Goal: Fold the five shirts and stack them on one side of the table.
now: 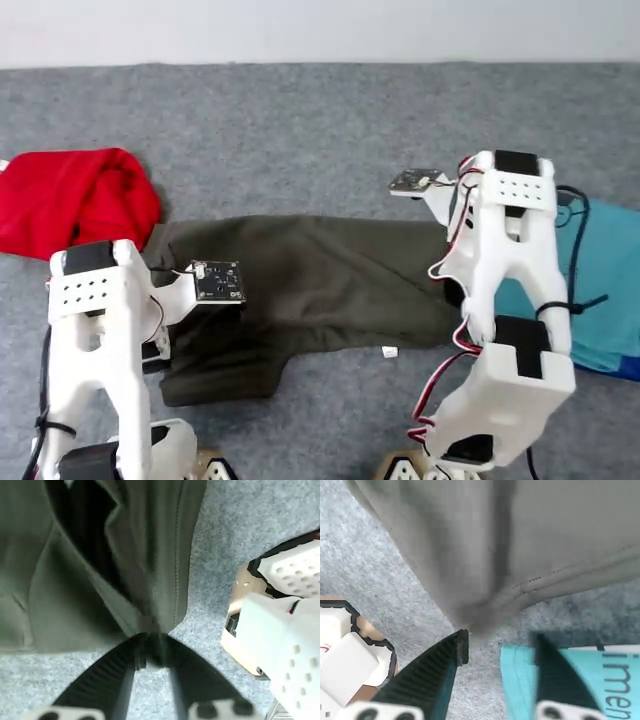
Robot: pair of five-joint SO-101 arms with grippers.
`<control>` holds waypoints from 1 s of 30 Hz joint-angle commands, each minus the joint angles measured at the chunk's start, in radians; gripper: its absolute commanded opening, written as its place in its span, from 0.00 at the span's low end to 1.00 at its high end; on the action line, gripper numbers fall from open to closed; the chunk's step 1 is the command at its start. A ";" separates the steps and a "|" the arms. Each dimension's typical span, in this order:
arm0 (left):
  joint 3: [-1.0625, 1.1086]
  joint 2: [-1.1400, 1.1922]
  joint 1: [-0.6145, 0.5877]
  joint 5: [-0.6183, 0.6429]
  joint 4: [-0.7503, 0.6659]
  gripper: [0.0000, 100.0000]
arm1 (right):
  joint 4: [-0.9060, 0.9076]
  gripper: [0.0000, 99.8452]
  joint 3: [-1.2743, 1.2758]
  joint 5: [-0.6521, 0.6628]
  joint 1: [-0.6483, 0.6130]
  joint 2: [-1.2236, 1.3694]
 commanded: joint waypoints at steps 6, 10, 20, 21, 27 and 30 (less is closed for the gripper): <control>-0.120 -0.040 -0.011 0.051 0.028 0.14 | 0.041 0.28 -0.014 0.003 0.025 -0.059; -0.183 -0.040 -0.009 0.051 0.026 0.14 | 0.039 0.28 -0.046 -0.014 -0.001 -0.054; -0.050 -0.029 0.147 0.471 -0.393 0.01 | -0.018 0.00 -0.149 -0.267 -0.128 0.013; -0.016 -0.029 0.163 0.519 -0.463 0.01 | -0.015 0.01 -0.149 -0.275 -0.128 0.018; 0.174 -0.028 0.281 0.620 -0.660 0.01 | -0.010 0.01 -0.149 -0.298 -0.108 0.018; 0.254 -0.028 0.342 0.615 -0.690 0.01 | -0.010 0.01 -0.149 -0.304 -0.084 0.018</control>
